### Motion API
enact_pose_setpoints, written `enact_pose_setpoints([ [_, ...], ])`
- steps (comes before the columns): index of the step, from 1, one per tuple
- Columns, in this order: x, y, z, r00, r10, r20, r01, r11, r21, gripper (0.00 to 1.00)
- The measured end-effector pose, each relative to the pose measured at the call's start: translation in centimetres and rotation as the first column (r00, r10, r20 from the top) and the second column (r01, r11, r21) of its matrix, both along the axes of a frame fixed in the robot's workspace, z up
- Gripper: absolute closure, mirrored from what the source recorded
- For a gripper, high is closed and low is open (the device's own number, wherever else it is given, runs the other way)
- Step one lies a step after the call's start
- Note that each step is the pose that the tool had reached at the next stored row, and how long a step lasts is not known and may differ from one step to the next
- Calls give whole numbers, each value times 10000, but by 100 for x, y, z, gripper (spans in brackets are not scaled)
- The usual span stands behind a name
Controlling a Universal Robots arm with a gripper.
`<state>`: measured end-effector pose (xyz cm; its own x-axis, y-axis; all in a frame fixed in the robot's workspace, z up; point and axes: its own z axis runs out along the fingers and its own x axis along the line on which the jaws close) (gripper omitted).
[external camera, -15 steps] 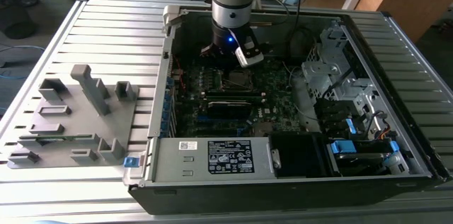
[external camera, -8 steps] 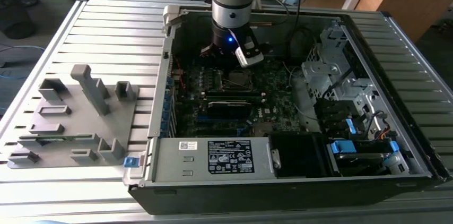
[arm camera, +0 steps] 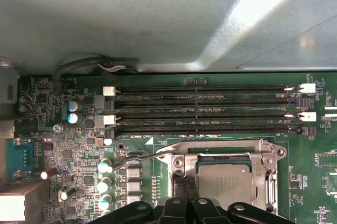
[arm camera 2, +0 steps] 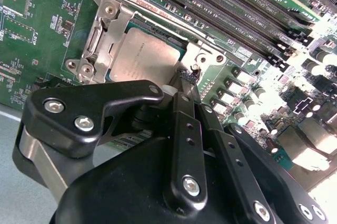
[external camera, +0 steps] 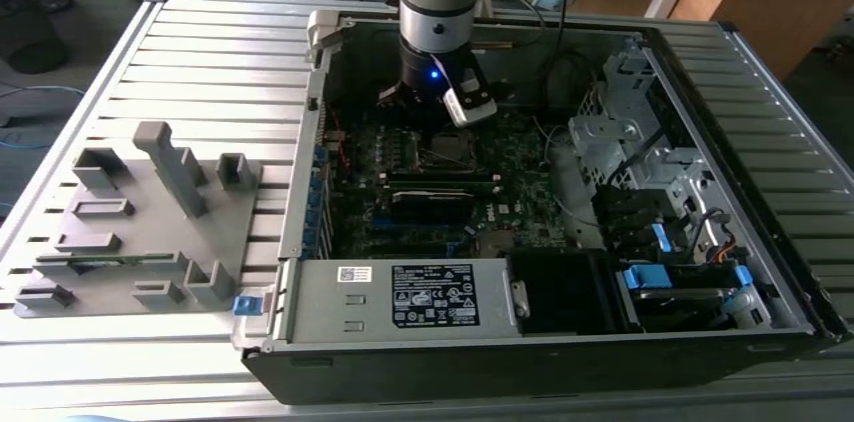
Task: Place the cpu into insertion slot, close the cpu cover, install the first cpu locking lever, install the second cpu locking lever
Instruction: 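Close the cpu cover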
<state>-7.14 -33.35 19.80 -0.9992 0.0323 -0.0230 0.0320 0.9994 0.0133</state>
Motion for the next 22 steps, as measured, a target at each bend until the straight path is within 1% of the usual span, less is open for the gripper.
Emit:
enact_pose_setpoints([
  [2, 2, 3, 23, 10000, 0, 9, 0, 10000, 12, 89],
  [3, 0, 1, 41, 10000, 0, 0, 0, 10000, -1, 89],
  [9, 0, -1, 100, 10000, 1, -3, -1, 10000, -6, 89],
  [15, 3, -1, 104, 10000, 2, -3, -2, 10000, -5, 89],
  [18, 53, -1, 104, 10000, 1, -3, -1, 10000, -6, 89],
  [22, 164, -2, 104, 10000, 1, -4, -1, 10000, -5, 89],
])
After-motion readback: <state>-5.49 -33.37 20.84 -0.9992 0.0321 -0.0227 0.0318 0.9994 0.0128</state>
